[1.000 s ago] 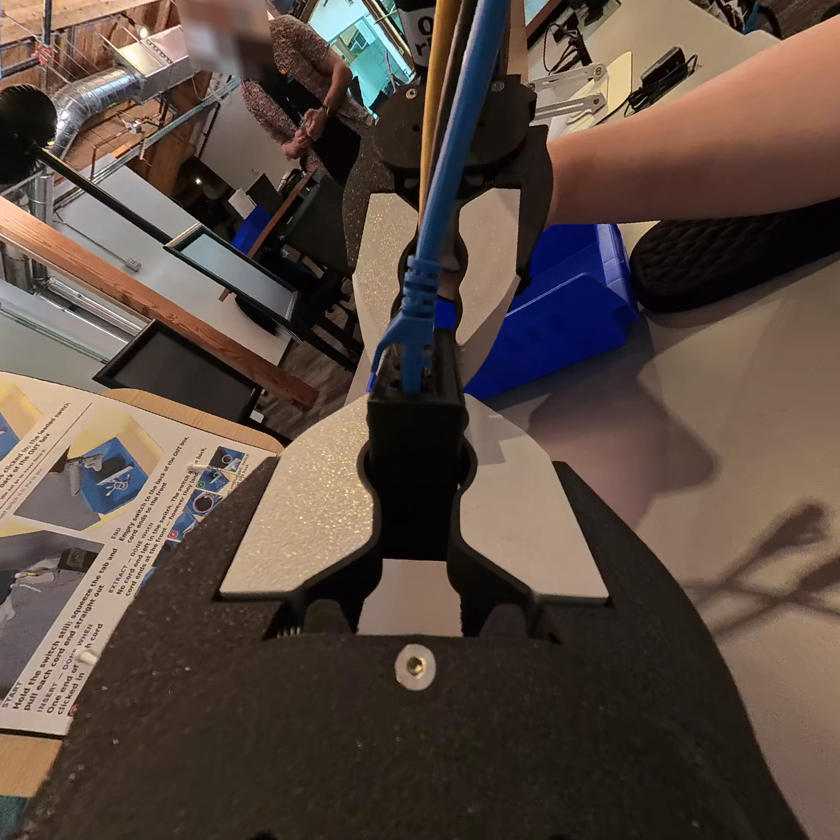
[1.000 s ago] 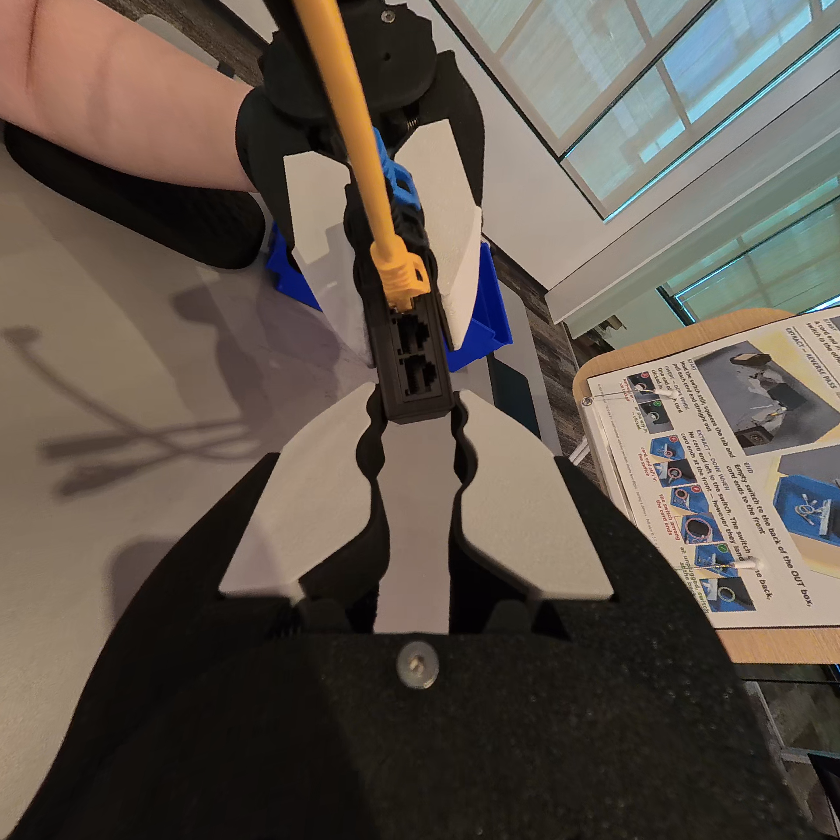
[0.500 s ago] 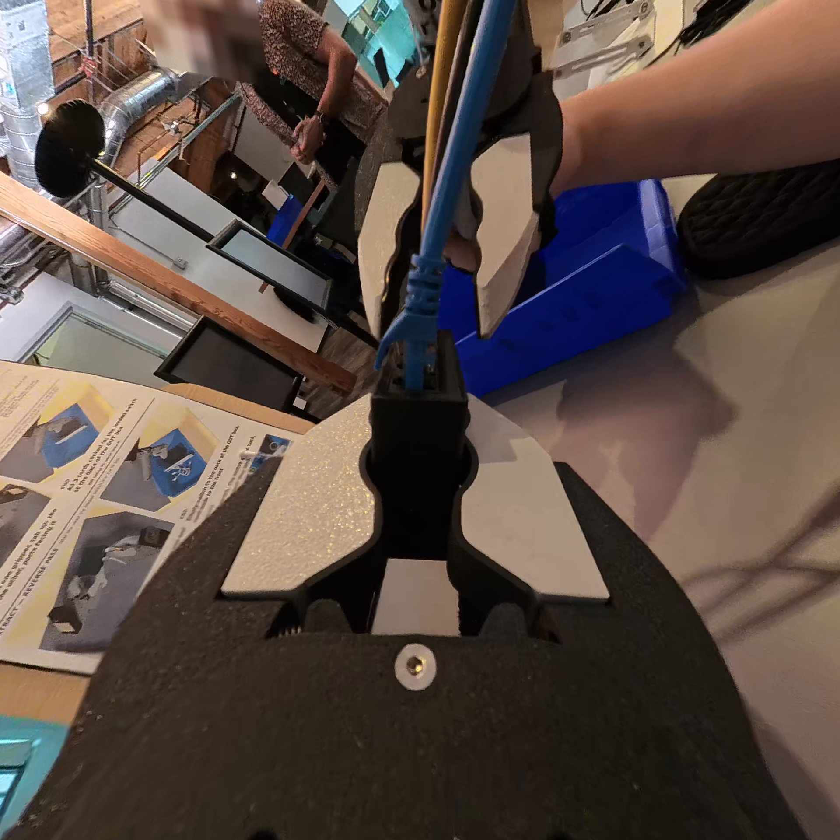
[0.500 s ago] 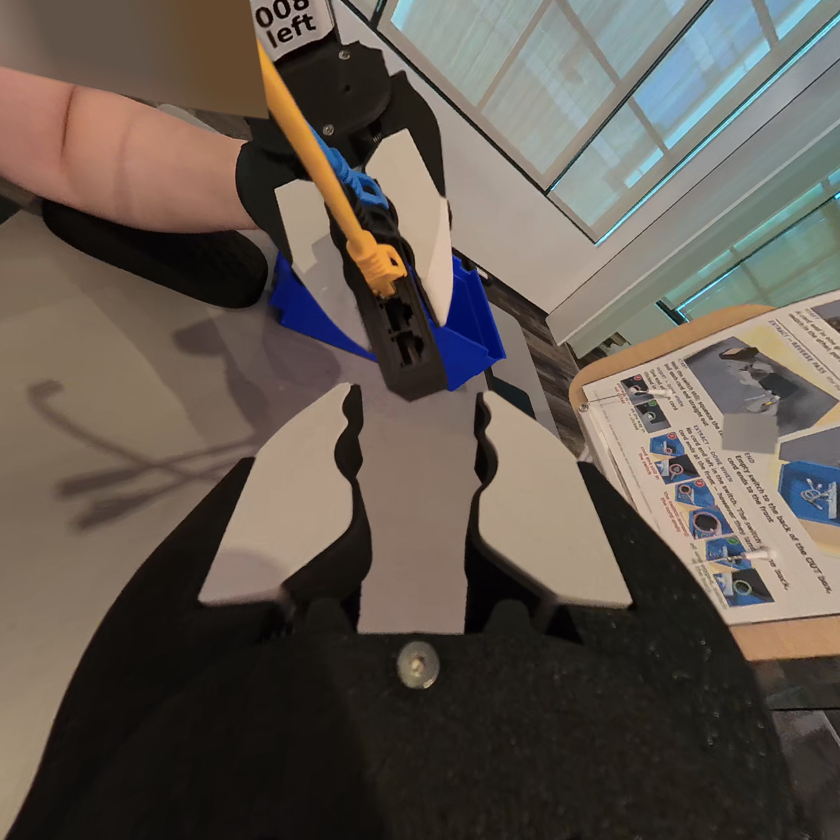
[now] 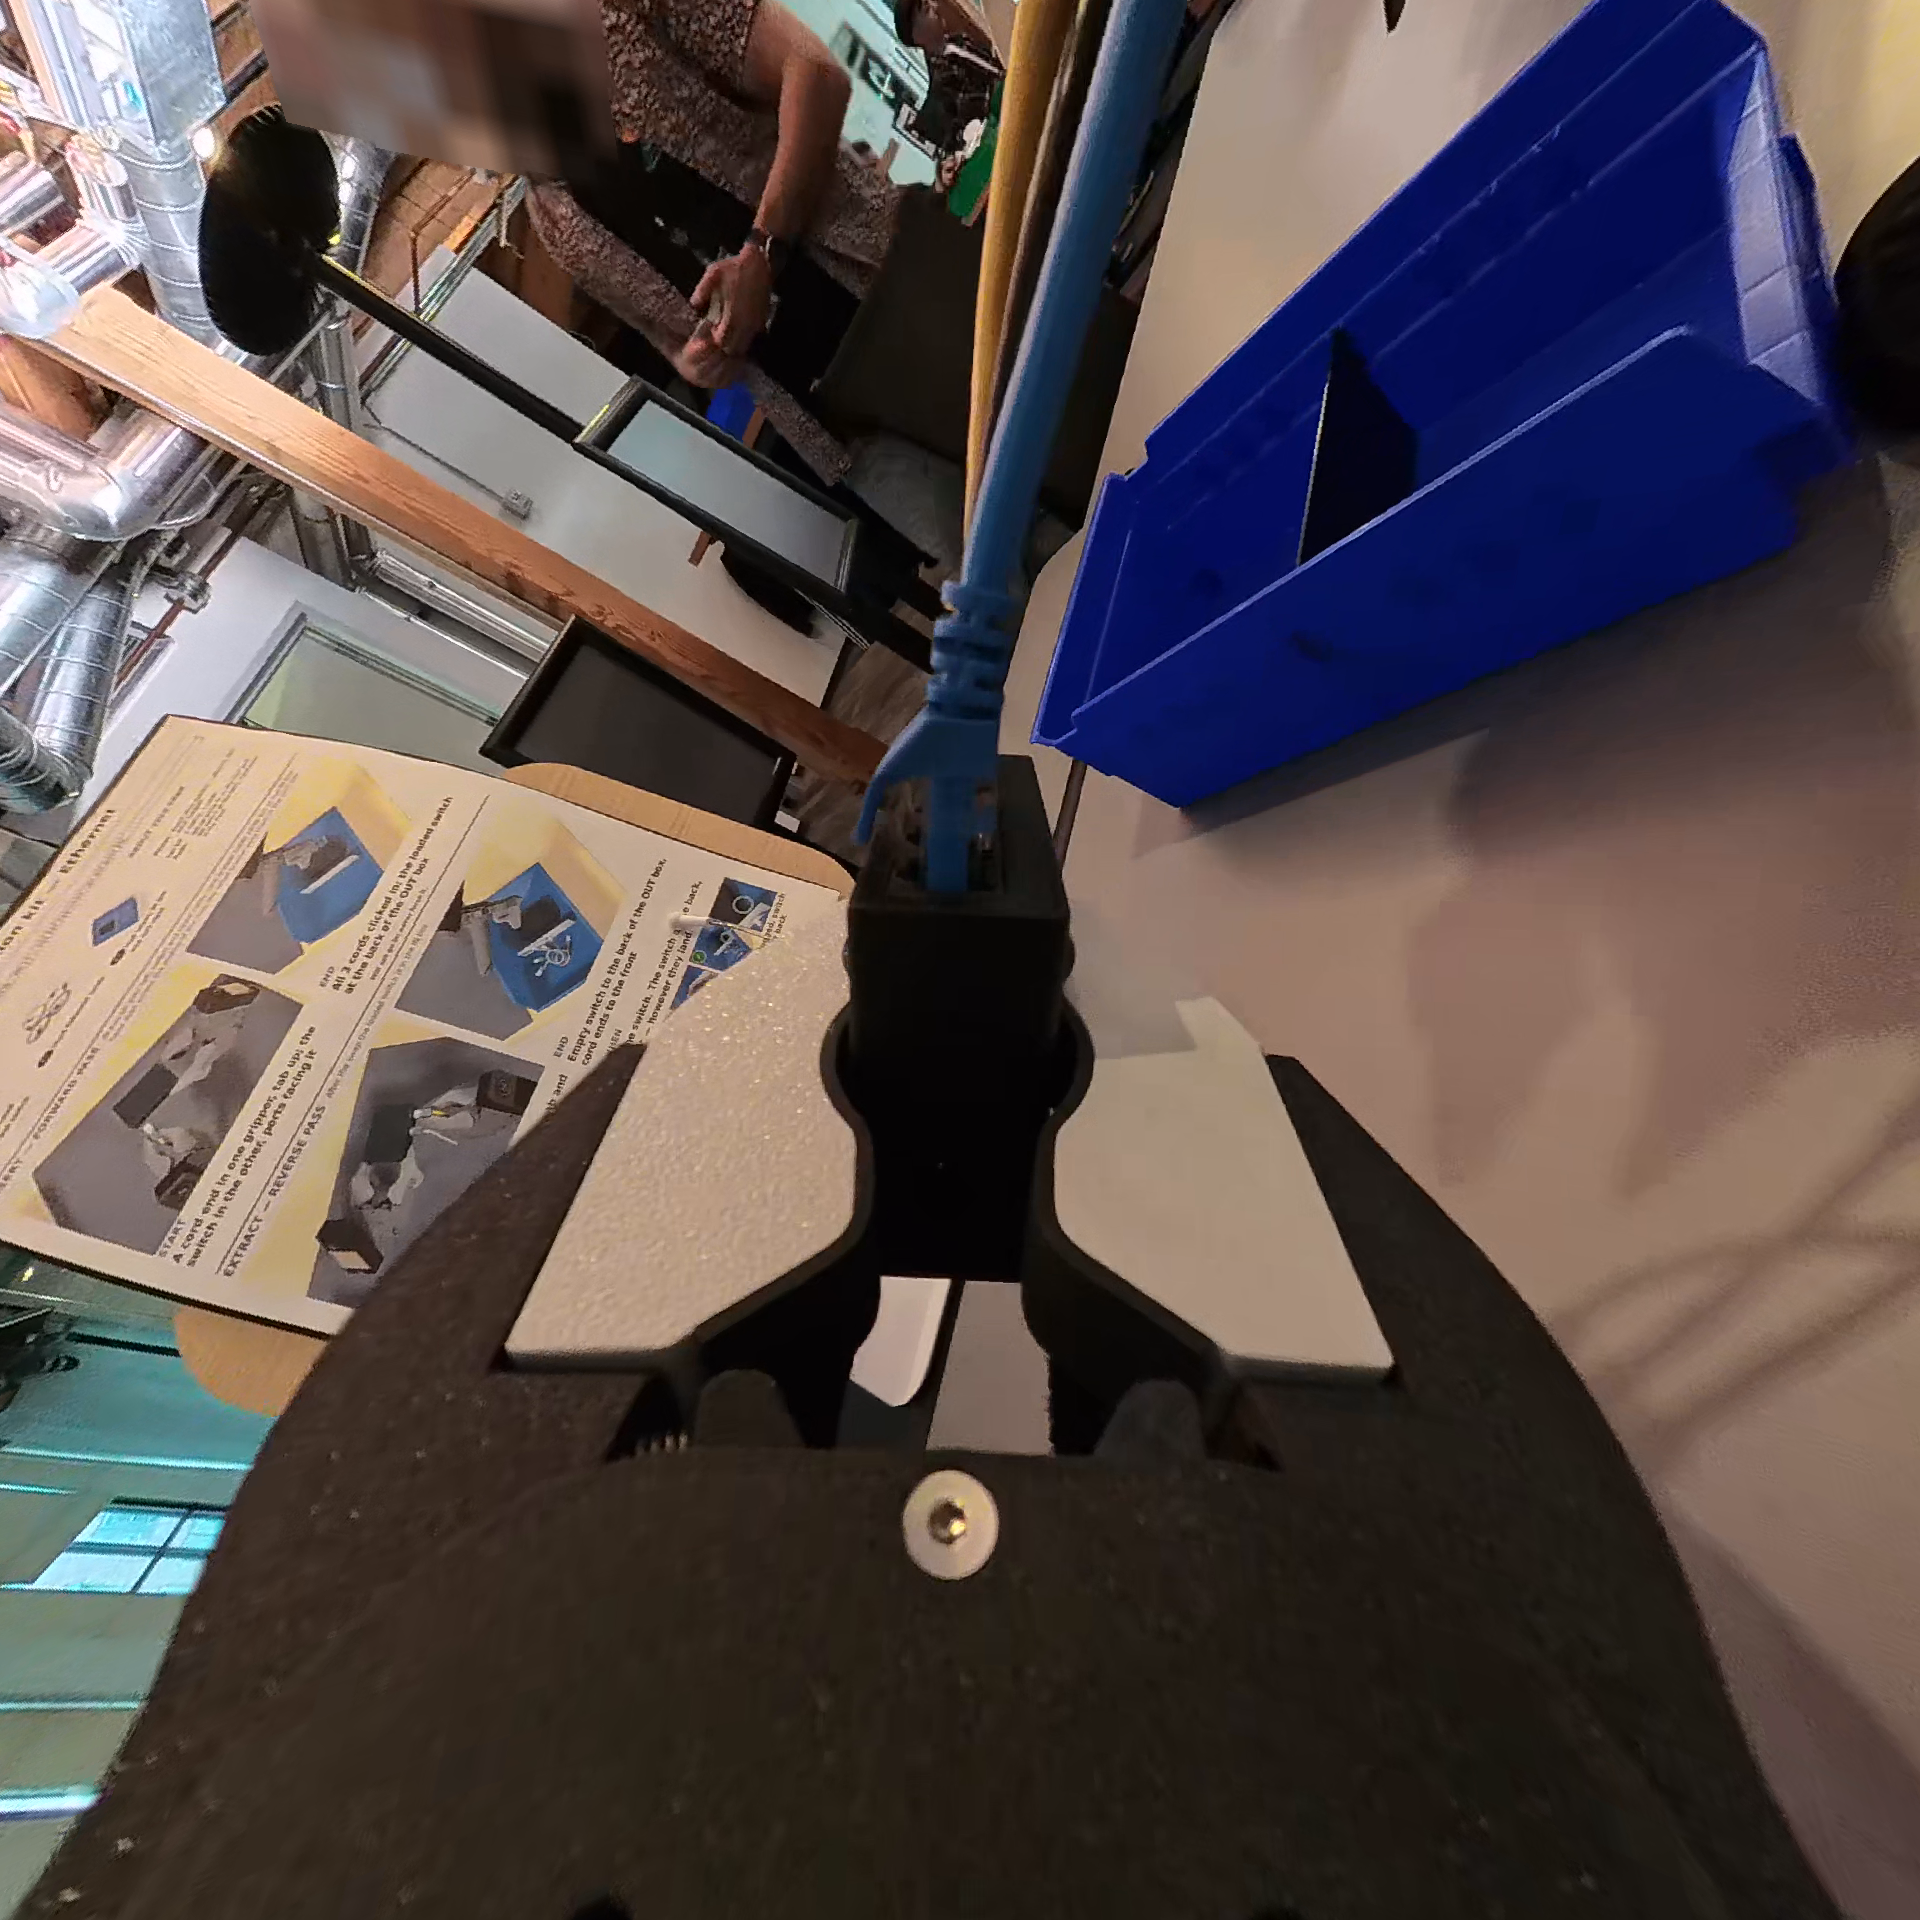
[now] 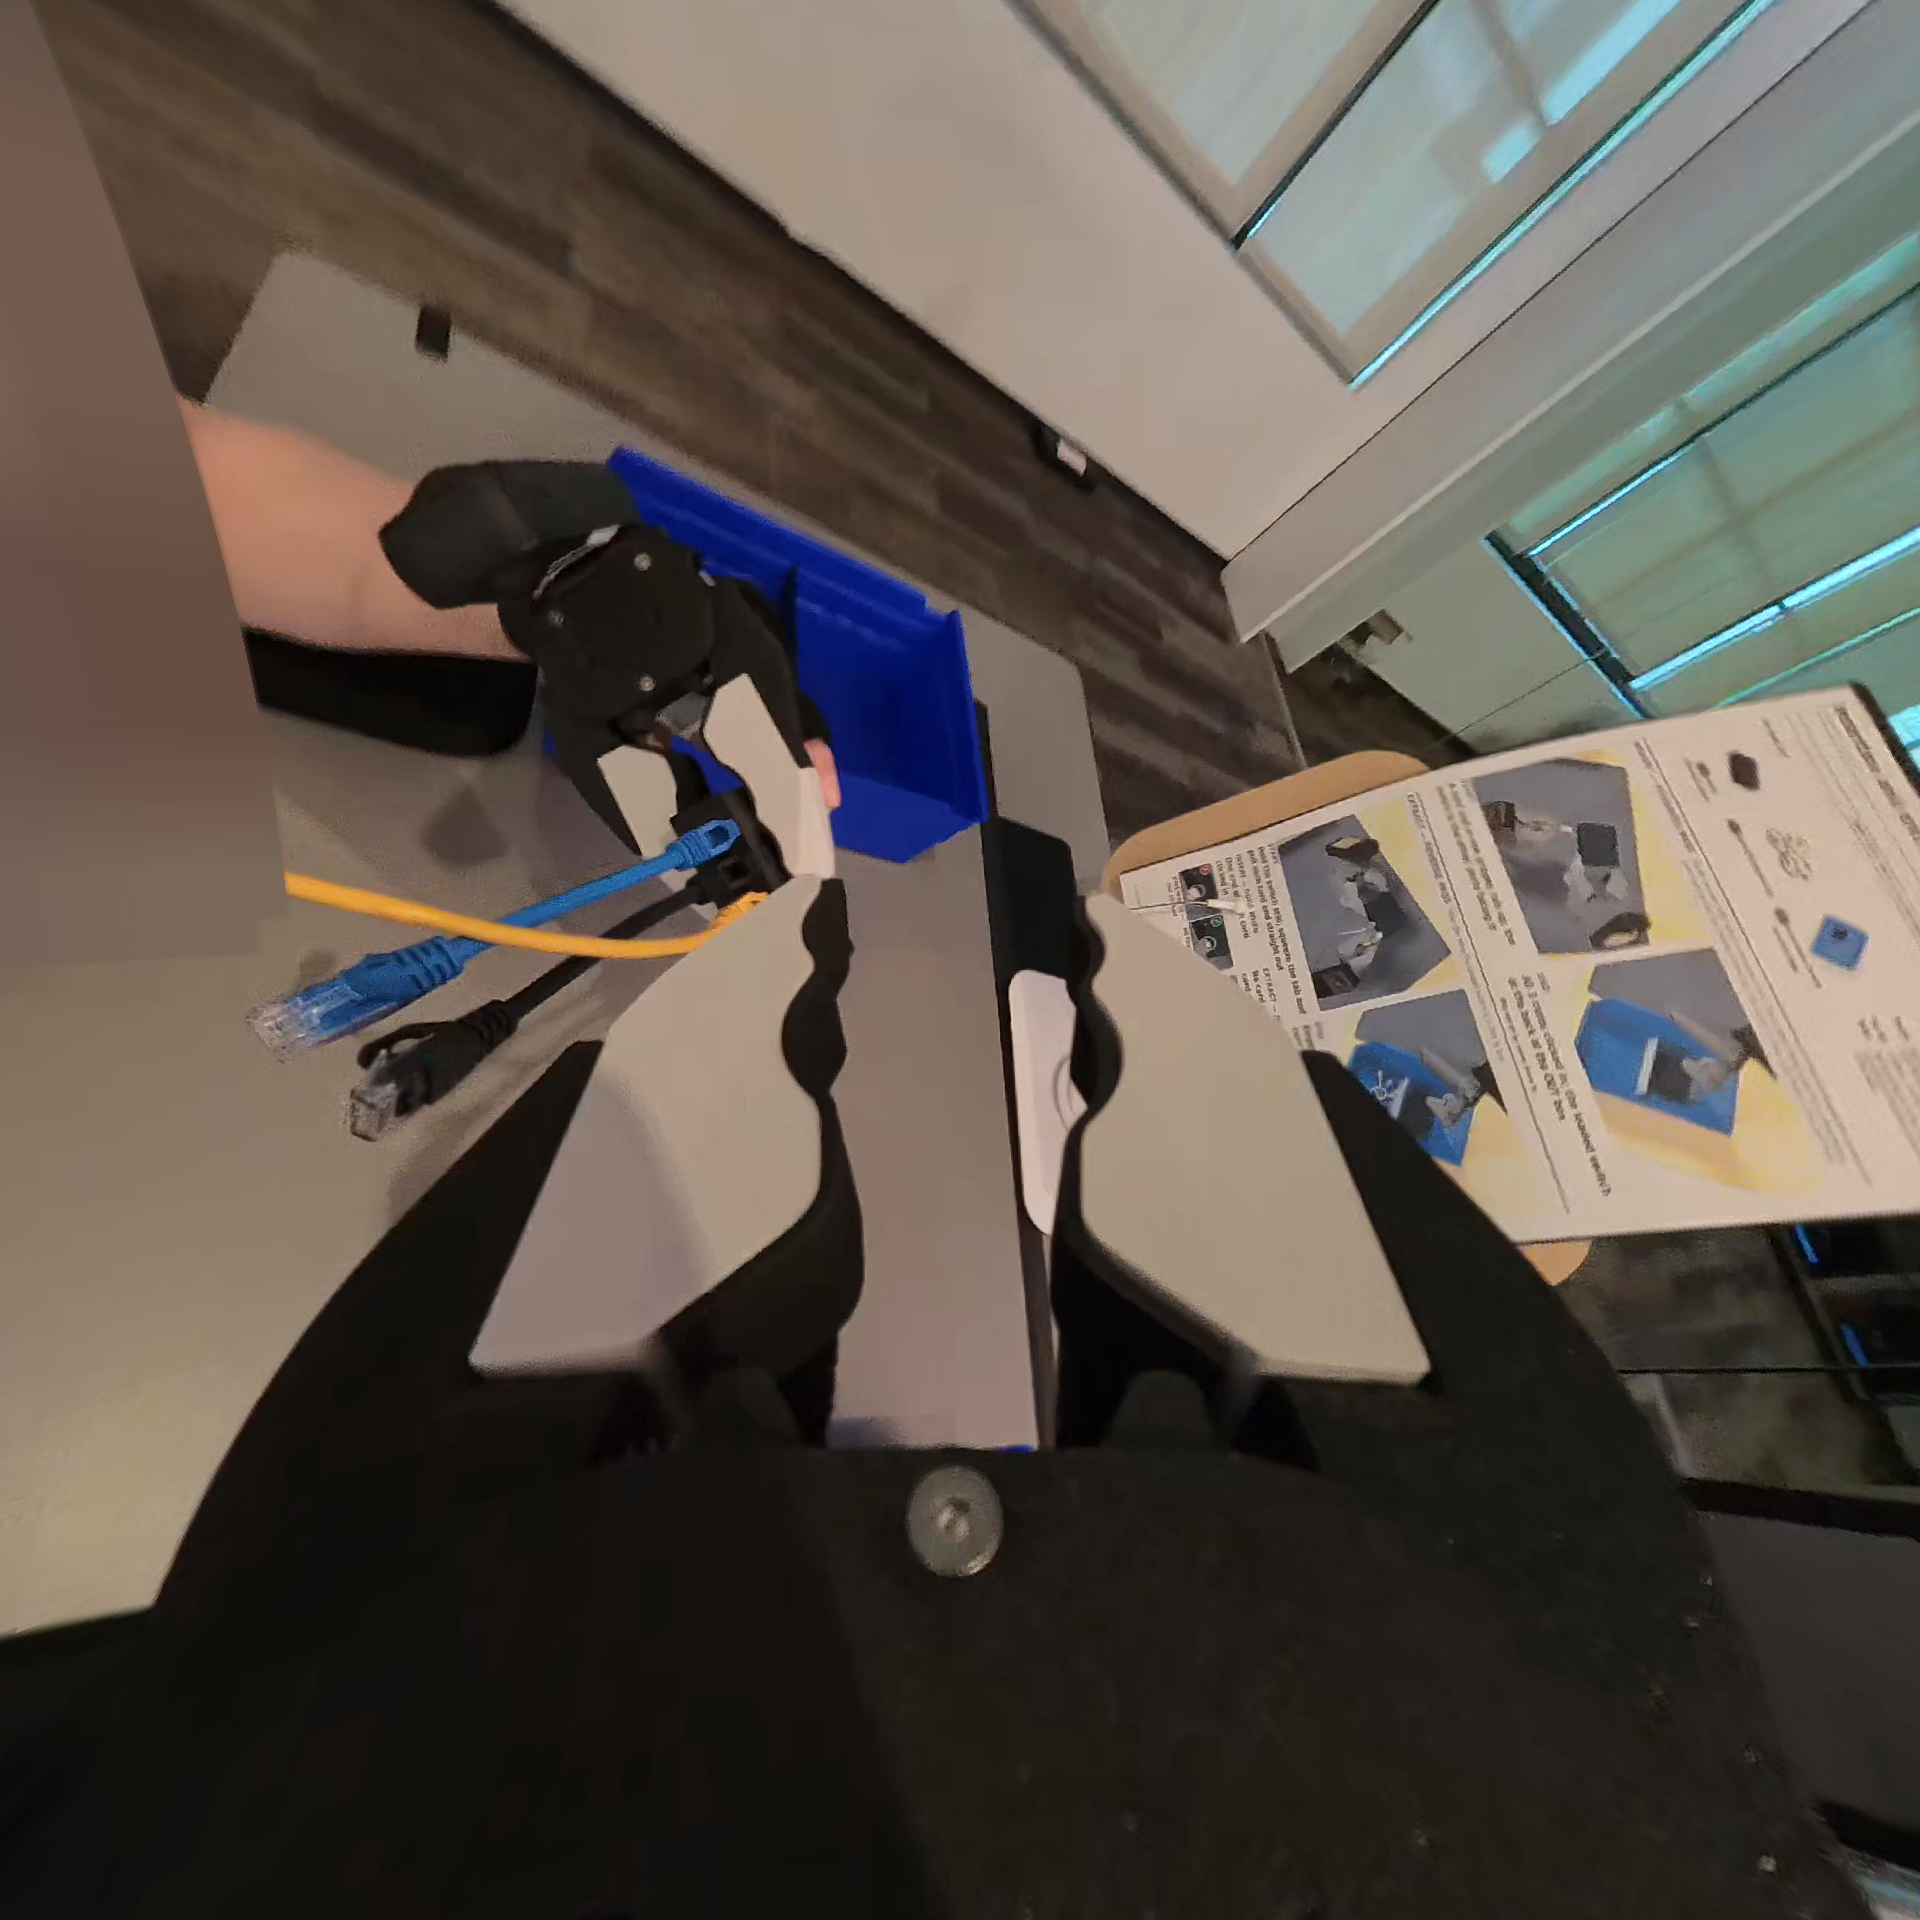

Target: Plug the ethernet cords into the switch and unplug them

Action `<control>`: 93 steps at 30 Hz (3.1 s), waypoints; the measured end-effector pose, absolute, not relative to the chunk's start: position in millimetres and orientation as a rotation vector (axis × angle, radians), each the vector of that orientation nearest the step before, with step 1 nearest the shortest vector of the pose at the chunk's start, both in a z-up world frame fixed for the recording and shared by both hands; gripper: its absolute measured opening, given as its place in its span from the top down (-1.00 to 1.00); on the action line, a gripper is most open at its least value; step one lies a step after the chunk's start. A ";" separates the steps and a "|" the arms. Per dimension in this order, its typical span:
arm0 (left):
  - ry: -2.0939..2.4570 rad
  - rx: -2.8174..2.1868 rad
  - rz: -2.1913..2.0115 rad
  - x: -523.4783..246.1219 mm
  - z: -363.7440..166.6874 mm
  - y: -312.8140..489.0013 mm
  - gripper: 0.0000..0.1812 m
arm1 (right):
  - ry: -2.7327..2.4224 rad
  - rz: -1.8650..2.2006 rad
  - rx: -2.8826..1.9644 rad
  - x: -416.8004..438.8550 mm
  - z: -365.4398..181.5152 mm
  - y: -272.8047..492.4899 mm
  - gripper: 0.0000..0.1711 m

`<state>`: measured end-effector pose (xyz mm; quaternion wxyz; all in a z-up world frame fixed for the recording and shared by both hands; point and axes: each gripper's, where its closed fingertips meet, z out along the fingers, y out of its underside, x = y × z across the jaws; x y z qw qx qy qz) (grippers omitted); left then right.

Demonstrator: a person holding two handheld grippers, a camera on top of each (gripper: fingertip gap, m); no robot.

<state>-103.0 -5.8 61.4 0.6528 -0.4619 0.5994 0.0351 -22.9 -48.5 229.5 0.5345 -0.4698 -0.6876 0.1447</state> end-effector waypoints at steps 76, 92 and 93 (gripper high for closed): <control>1.345 -1.002 0.069 -88.1 70.8 -20.1 0.69 | -2.127 -0.238 -1.424 -102.3 98.3 -64.2 0.69; 1.357 -0.967 -0.025 -85.6 72.3 -27.8 0.69 | -2.176 -0.209 -1.360 -103.6 99.1 -70.2 0.75; 1.356 -0.966 -0.026 -86.3 72.7 -27.9 0.69 | -2.169 -0.205 -1.354 -104.3 99.8 -70.4 0.75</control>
